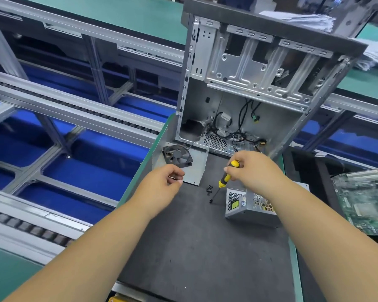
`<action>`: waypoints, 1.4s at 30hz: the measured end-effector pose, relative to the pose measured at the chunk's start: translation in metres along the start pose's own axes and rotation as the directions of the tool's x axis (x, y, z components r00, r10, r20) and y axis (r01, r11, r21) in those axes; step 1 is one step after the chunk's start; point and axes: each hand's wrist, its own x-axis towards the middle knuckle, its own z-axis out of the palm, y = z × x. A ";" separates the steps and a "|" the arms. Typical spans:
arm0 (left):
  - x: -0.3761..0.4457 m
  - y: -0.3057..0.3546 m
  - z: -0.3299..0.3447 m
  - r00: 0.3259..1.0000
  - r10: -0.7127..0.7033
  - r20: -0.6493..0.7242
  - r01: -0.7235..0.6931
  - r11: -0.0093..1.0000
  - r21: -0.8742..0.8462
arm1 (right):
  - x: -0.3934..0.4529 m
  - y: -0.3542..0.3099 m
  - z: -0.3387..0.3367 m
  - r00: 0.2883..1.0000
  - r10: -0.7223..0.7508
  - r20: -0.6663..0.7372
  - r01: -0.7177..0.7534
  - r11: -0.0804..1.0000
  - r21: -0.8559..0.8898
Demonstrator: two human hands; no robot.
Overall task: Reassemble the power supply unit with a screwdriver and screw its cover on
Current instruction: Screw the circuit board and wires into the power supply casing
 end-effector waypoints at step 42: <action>-0.034 0.188 0.163 0.943 -0.251 0.218 0.327 0.584 -0.743 | -0.131 0.134 -0.103 0.755 0.252 -0.605 0.457 0.460 0.761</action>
